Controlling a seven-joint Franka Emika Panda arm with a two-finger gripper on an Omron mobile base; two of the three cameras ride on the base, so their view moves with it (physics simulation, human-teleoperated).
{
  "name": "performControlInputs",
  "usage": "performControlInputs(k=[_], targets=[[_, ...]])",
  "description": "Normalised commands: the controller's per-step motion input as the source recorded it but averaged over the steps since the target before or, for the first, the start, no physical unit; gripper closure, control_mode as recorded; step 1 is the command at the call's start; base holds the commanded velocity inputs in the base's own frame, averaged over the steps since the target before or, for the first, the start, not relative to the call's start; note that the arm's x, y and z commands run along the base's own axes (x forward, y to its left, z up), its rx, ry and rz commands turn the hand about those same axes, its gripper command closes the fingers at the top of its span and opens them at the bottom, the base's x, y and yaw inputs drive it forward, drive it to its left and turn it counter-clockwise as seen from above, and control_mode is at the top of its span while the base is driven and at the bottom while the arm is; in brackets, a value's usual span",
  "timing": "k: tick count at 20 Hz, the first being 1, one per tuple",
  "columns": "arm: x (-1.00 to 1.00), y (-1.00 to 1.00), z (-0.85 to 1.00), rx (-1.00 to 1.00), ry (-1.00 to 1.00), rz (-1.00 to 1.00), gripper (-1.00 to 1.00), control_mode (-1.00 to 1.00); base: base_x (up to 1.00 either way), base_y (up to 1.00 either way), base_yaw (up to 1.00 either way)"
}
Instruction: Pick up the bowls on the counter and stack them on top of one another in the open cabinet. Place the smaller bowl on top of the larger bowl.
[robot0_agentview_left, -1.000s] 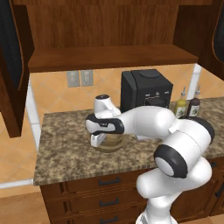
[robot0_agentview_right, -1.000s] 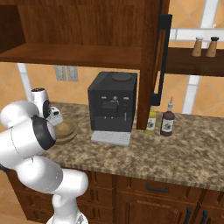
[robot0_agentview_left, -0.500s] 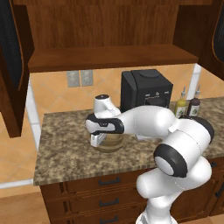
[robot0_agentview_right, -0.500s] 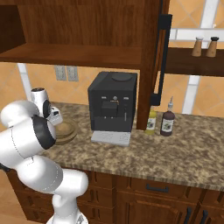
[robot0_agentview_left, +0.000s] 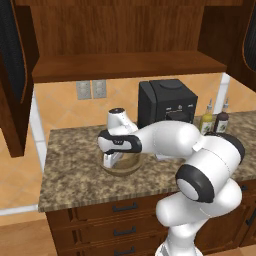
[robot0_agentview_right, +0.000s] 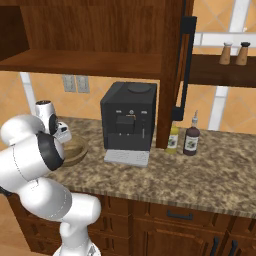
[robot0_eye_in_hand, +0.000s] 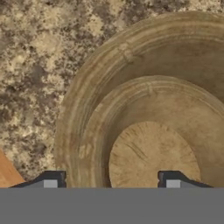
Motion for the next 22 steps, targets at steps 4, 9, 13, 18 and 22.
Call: performControlInputs(k=[4, 9, 13, 18, 22], targets=[[-0.06, 0.0, 0.09, 0.0, -0.02, 0.0, -1.0, -1.0, 0.0, 0.0, 0.0], [-0.31, -0.3, 0.04, 0.03, -0.02, 0.0, -1.0, -1.0, 0.0, 0.0, 0.0], [-0.38, -0.42, 0.0, 0.04, 0.0, 0.0, -1.0, -1.0, 0.0, 0.0, 0.0], [-0.16, -0.12, -0.06, 0.02, 0.0, 0.0, -1.0, -1.0, 0.0, 0.0, 0.0], [0.07, 0.03, -0.28, 0.0, 0.04, 0.0, -1.0, -1.0, 0.0, 0.0, 0.0]])
